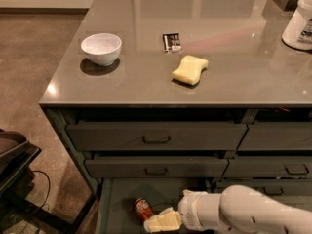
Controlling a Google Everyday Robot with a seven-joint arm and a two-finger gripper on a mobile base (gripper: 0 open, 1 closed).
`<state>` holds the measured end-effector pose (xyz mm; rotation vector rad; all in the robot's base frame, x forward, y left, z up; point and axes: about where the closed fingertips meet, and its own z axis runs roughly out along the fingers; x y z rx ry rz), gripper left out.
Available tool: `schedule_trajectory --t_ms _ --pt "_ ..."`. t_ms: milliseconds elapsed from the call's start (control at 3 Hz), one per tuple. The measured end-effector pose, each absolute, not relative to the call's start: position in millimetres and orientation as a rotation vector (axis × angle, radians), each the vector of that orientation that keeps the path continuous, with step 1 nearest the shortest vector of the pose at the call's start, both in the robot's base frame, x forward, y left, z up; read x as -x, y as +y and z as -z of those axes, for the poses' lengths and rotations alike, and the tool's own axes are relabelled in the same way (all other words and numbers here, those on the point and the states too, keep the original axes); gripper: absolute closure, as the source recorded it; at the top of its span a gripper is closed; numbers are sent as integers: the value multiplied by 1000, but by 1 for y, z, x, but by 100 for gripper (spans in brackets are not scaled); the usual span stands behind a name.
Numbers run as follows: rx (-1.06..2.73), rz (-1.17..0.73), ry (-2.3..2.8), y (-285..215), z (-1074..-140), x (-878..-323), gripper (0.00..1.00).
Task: Pick coke can from bottom drawer and place on counter
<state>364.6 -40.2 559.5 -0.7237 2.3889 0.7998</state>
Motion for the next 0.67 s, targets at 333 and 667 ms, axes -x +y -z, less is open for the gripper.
schedule_trajectory --t_ms 333,667 --pt "698 -809 2346 -17 -519 -364 0" --pt "688 -865 2302 3 -467 -381 0"
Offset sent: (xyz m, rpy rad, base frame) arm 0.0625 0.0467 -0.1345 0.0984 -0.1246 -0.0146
